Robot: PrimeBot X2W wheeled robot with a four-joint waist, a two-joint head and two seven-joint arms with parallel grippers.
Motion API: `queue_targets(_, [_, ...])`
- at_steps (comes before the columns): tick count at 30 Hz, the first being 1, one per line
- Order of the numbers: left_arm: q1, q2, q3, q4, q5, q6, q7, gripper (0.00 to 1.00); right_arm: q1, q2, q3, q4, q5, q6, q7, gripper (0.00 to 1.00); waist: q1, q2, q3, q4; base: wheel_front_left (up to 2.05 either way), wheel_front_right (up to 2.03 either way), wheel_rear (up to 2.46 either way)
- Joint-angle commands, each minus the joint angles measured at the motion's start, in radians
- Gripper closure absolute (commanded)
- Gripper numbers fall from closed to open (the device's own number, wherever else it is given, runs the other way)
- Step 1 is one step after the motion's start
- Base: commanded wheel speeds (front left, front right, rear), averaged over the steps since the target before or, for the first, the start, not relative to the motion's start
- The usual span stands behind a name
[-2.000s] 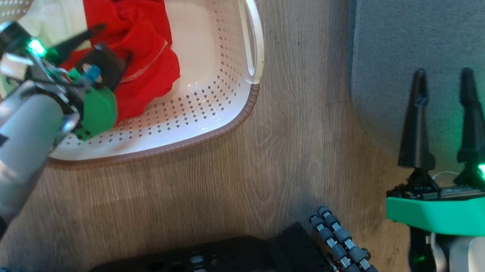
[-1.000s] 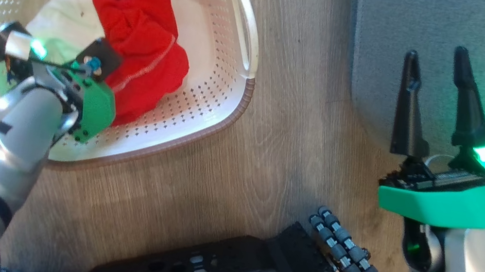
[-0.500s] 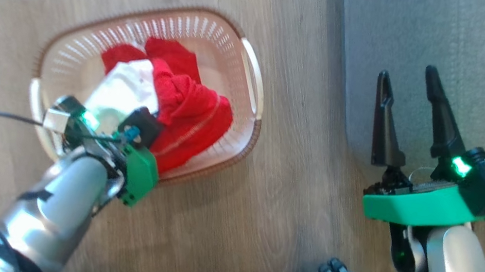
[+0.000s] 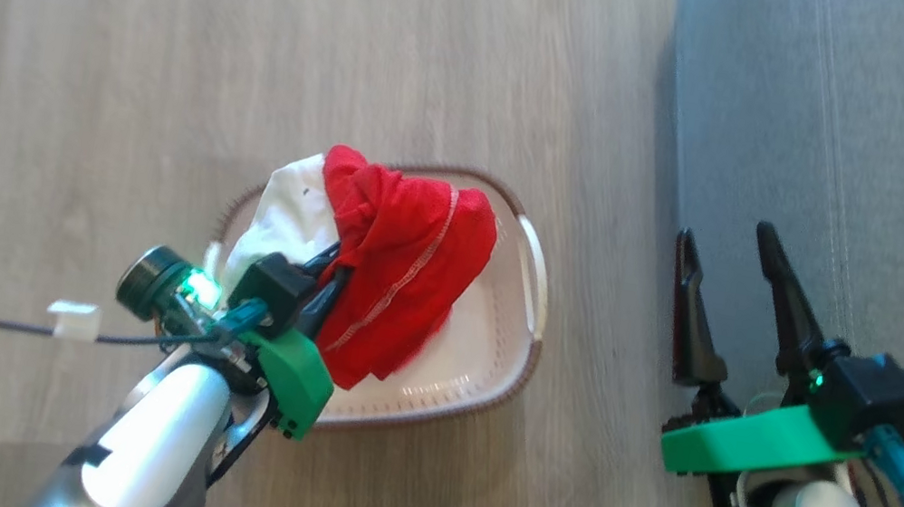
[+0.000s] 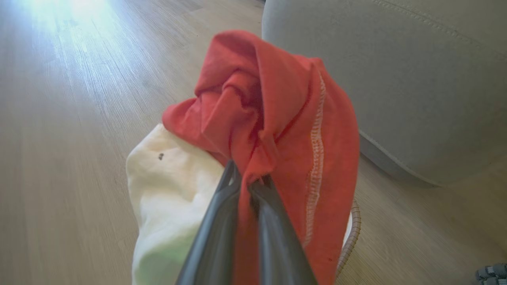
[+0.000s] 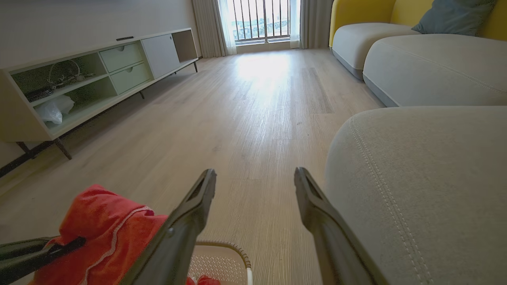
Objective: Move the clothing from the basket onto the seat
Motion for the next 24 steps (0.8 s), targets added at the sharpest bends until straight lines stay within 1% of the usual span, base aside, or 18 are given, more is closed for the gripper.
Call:
queue_targets(1, [0.014,0.001,0.055,-0.060,-0.013,0.011,-0.005,1.00,0.017,-0.009,0.018,-0.023,-0.011,0.000,-0.006,0.00,0.0001,-0.0001,-0.101,0.076,0.00,0.00,0.00])
queue_targets(9, [0.126,-0.029,0.227,-0.308,-0.023,0.025,-0.005,1.00,0.073,-0.009,0.021,-0.009,-0.011,0.000,-0.006,0.00,0.0001,-0.0001,-0.220,0.121,0.00,0.00,0.00])
queue_targets(11, [0.148,-0.041,0.276,-0.382,-0.040,0.011,-0.005,1.00,0.087,-0.009,0.022,-0.009,-0.010,0.000,-0.006,0.00,0.0001,-0.0001,-0.235,0.130,0.00,0.00,0.00])
queue_targets(13, [0.163,-0.055,0.346,-0.446,-0.096,-0.007,-0.005,1.00,0.096,-0.009,0.025,-0.013,0.000,0.000,-0.006,0.00,0.0001,-0.0001,-0.246,0.138,0.00,0.00,0.00])
queue_targets(17, [0.169,-0.065,0.440,-0.581,-0.137,-0.044,-0.005,1.00,0.117,-0.009,0.031,-0.012,0.000,0.000,-0.006,0.00,0.0001,-0.0001,-0.273,0.151,0.00,0.00,0.00])
queue_targets(20, [0.170,-0.066,0.480,-0.678,-0.189,-0.053,-0.005,1.00,0.126,-0.009,0.036,-0.008,-0.006,0.000,-0.006,0.00,0.0001,-0.0001,-0.288,0.154,0.00,0.00,0.00])
queue_targets(22, [0.173,-0.066,0.494,-0.737,-0.199,-0.059,-0.005,1.00,0.129,-0.009,0.040,-0.006,-0.007,0.000,-0.006,0.00,0.0001,-0.0001,-0.296,0.154,0.00,0.00,0.00])
queue_targets(24, [0.175,-0.066,0.498,-0.763,-0.205,-0.061,-0.005,1.00,0.130,-0.009,0.042,-0.006,-0.007,0.000,-0.006,0.00,0.0001,-0.0001,-0.300,0.154,0.00,0.00,0.00])
